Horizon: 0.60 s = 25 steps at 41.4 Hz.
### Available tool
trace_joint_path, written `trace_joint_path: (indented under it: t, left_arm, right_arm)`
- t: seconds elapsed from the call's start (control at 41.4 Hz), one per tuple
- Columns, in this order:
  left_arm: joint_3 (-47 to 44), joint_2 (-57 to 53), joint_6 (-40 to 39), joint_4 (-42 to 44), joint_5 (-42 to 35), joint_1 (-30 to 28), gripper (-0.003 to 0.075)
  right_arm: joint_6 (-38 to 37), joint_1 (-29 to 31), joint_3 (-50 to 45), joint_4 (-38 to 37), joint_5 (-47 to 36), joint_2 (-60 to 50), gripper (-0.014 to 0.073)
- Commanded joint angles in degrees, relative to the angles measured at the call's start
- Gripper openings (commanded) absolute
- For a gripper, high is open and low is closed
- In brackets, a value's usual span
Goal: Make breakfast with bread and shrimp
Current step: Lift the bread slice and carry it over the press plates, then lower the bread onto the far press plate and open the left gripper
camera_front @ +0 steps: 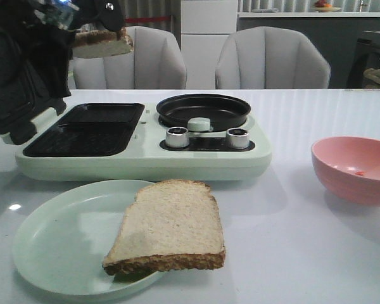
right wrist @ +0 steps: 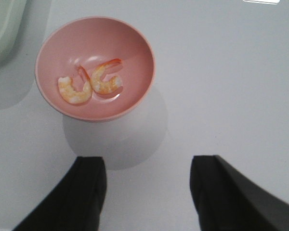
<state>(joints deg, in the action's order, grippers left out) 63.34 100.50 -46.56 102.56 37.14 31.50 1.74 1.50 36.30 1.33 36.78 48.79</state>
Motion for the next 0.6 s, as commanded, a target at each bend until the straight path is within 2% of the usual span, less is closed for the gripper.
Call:
trace_joint_path:
  t: [0.0, 0.29, 0.58]
  left_arm:
    - [5.6, 2.0, -0.5, 4.4, 0.6, -1.6, 0.01]
    - [13.3, 12.0, -0.2, 4.4, -4.2, -5.3, 0.01]
    - [14.0, 13.6, 1.7, 4.4, -8.9, -7.4, 0.01]
  right_arm:
    - [0.5, 0.1, 1.6, -0.3, -3.2, -0.2, 0.0496]
    - [0.5, 0.1, 1.6, -0.3, -3.2, -0.2, 0.0496]
    - [0.5, 0.1, 1.6, -0.3, -3.2, -0.2, 0.0496]
